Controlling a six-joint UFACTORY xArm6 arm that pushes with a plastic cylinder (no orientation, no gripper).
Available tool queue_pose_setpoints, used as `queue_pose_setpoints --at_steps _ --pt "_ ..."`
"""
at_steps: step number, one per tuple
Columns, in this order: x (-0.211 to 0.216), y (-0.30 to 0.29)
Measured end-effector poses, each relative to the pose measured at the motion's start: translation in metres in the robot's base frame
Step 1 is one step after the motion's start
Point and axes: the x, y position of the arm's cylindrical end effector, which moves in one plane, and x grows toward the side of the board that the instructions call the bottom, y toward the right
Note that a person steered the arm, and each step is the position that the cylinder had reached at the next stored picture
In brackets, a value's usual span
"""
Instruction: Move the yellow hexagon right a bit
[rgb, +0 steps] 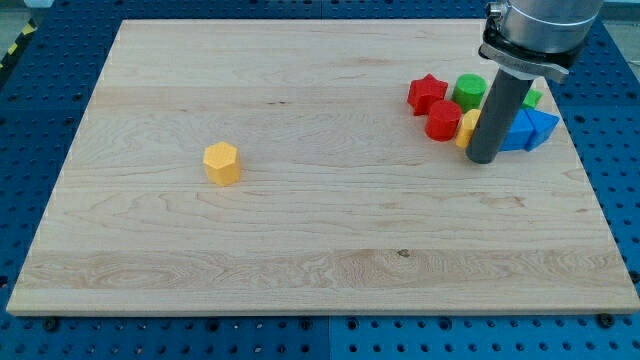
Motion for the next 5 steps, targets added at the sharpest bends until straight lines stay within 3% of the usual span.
queue_pose_setpoints --at_steps 1,2,4,5 --pt "0.045 -0.012" --pt "0.095 -0.063" --pt "0.076 -0.18" --pt "0.078 -0.19"
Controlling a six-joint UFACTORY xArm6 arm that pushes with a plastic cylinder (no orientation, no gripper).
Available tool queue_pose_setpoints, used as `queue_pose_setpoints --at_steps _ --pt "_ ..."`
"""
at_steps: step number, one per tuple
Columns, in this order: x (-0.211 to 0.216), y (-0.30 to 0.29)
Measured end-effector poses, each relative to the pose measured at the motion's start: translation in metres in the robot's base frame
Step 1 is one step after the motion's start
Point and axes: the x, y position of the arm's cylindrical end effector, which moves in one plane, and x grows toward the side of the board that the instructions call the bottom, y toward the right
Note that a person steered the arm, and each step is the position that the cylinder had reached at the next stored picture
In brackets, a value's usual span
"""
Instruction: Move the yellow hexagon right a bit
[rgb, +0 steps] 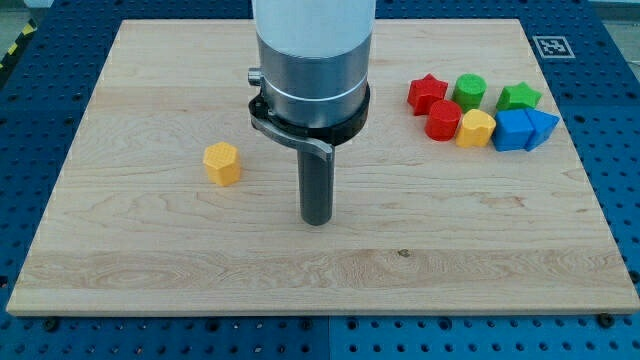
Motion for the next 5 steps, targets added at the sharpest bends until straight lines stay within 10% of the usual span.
queue_pose_setpoints --at_steps 3,5 --pt "0.007 -0.153" --pt "-0.069 -0.184"
